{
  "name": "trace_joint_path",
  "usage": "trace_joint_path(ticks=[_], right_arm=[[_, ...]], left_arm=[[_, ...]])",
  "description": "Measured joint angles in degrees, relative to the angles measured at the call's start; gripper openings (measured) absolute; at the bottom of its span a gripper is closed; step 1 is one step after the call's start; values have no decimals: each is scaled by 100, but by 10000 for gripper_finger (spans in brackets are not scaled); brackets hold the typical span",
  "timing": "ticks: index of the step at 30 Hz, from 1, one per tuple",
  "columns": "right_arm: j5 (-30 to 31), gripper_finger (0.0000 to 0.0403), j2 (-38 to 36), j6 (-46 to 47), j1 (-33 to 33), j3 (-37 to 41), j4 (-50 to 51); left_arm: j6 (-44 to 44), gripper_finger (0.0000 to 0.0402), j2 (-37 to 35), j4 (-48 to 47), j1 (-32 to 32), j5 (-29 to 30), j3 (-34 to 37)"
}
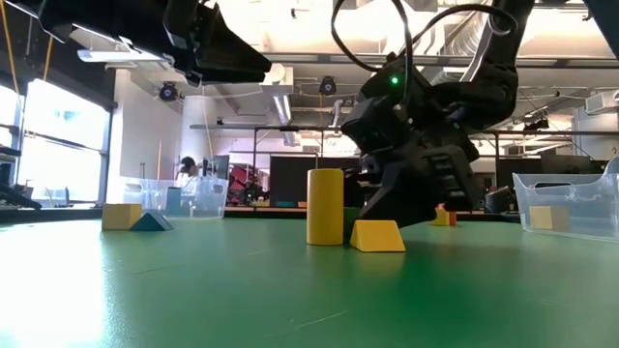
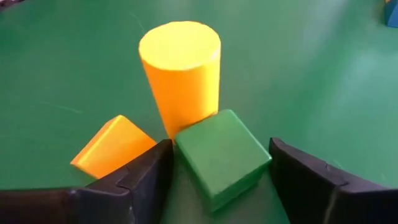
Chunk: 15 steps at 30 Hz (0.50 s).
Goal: Sort blocks by size
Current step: Put the green cube block into the middle transparent bin
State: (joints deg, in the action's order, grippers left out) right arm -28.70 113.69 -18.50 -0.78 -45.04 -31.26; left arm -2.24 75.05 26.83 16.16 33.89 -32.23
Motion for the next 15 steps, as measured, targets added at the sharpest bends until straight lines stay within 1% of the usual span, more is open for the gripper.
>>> trace_joint_path(ticks=[3, 7, 9, 12, 15], right_arm=[[169, 214, -3, 125, 2, -2, 19], [256, 161, -66, 375, 2, -2, 125], [411, 135, -134, 574, 2, 2, 253], [754, 131, -278, 773, 11, 123, 312], [1334, 131, -521, 856, 39, 368, 335]], left_arm=[[-20, 207, 0, -10, 0, 0, 0], [-20, 207, 0, -14, 0, 0, 0], [-20, 207, 0, -22, 0, 0, 0], [-28, 207, 0, -52, 0, -2, 0], [-55, 207, 0, -59, 1, -5, 0]])
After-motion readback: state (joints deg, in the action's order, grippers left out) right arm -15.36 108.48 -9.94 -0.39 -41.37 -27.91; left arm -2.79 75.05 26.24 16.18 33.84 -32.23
